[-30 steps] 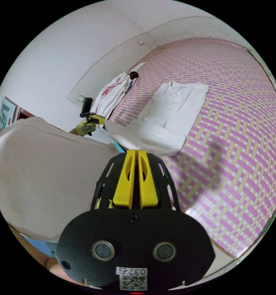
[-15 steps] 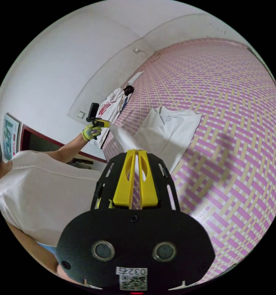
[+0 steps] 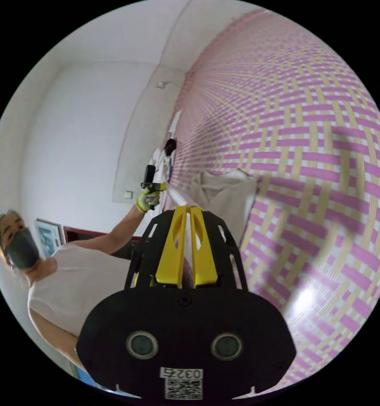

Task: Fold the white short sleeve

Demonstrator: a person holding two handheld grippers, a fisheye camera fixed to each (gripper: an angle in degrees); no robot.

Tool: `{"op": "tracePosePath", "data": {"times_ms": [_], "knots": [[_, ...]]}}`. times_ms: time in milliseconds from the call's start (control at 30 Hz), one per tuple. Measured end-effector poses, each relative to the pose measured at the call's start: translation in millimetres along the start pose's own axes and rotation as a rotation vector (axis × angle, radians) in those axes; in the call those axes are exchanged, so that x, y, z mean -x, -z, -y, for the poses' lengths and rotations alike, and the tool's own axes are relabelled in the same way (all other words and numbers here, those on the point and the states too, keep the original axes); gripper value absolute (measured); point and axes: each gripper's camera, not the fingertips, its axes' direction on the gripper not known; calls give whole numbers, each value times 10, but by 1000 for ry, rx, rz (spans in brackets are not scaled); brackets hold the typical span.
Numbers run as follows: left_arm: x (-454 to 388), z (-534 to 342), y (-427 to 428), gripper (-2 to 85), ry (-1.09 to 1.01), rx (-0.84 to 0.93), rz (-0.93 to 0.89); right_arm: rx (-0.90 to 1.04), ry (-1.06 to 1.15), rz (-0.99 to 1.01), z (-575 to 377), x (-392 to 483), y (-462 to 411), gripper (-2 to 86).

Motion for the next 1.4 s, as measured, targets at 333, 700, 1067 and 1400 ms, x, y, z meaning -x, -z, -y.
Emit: {"op": "tracePosePath", "data": {"times_ms": [333, 700, 1067, 1400], "knots": [[811, 95, -189, 11, 193, -81, -38, -23, -210, 3, 591, -936, -165, 15], [298, -218, -788, -8, 21, -263, 133, -30, -119, -206, 749, -807, -549, -9], [190, -1207, -895, 20, 112, -404, 221, -192, -183, -179, 123, -812, -427, 23], [-342, -2429, -1774, 63, 89, -238, 223, -137, -167, -108, -1277, -740, -956, 79]]}}
